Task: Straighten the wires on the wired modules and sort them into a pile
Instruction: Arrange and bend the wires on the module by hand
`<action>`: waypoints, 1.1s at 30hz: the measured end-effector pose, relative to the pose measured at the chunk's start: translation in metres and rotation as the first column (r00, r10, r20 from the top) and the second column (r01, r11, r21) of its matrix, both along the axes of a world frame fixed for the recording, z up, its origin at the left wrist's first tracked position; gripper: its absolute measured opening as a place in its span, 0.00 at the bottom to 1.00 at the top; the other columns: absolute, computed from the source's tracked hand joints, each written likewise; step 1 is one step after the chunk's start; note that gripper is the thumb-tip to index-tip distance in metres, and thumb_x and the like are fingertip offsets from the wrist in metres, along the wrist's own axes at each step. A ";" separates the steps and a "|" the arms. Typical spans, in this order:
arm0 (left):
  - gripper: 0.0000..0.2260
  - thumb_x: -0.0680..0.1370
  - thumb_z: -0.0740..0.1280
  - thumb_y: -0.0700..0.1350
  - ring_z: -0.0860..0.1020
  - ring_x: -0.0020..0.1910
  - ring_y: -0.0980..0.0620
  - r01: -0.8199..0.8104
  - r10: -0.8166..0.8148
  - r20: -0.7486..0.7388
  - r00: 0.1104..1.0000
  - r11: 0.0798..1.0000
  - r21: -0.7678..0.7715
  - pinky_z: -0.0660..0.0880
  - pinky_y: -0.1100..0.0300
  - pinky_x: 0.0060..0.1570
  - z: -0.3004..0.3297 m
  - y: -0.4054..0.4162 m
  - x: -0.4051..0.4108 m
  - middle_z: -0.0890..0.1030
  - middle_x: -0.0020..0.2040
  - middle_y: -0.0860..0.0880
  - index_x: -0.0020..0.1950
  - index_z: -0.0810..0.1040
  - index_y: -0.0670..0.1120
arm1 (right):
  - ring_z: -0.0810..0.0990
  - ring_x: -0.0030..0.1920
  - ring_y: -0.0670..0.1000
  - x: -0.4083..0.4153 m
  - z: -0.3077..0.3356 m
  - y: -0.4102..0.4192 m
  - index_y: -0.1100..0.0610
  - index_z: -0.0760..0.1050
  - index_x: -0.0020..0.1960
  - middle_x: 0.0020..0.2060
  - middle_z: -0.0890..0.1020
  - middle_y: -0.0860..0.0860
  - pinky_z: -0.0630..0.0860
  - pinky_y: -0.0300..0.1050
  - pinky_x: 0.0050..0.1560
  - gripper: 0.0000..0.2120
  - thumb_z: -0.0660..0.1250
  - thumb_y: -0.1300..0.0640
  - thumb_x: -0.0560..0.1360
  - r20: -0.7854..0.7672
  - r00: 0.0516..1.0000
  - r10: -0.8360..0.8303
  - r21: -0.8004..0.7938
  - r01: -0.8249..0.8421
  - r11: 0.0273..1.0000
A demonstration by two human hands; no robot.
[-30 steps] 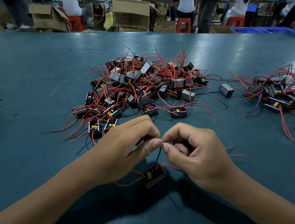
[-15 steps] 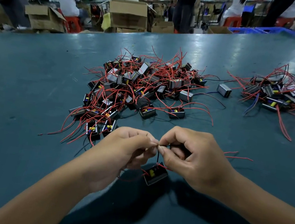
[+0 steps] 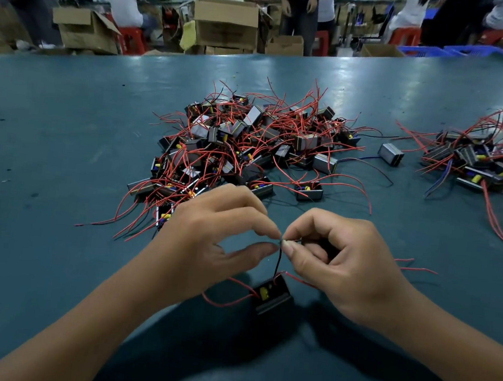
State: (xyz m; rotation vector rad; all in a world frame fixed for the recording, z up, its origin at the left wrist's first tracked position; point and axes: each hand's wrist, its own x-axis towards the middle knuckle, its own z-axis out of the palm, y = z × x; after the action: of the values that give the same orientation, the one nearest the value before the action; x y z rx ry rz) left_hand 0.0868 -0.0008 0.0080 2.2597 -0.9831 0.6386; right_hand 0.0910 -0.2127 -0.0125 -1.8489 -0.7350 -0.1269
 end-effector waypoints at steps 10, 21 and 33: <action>0.08 0.80 0.68 0.45 0.76 0.40 0.46 -0.013 -0.019 0.207 0.978 0.989 0.150 0.73 0.49 0.40 -0.001 -0.001 0.003 0.80 0.44 0.48 0.46 0.84 0.42 | 0.61 0.27 0.42 -0.002 0.001 0.000 0.53 0.76 0.42 0.25 0.64 0.44 0.61 0.34 0.28 0.03 0.68 0.57 0.74 0.012 1.000 0.026 -0.019 -0.026 0.999; 0.09 0.82 0.62 0.49 0.72 0.41 0.56 -0.045 0.026 -0.251 0.968 0.996 -0.072 0.67 0.65 0.41 -0.006 -0.015 -0.008 0.72 0.41 0.57 0.46 0.76 0.47 | 0.62 0.26 0.43 -0.003 0.001 0.002 0.56 0.77 0.41 0.25 0.65 0.44 0.63 0.34 0.29 0.04 0.69 0.58 0.74 0.115 0.992 -0.054 -0.038 0.059 0.998; 0.08 0.79 0.63 0.52 0.66 0.32 0.58 -0.143 -0.103 -0.626 0.773 0.933 -0.329 0.65 0.66 0.32 -0.012 -0.022 -0.007 0.70 0.32 0.56 0.42 0.78 0.51 | 0.63 0.25 0.43 -0.003 -0.003 0.002 0.52 0.77 0.41 0.24 0.65 0.43 0.62 0.30 0.30 0.04 0.69 0.58 0.74 0.118 0.986 -0.115 -0.032 0.120 0.992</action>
State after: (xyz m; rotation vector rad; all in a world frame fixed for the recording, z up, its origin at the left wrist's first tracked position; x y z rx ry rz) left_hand 0.0794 -0.0224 -0.0041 1.9313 -0.4486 0.0144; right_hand 0.0882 -0.2107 -0.0157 -1.9350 -0.7128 -0.3005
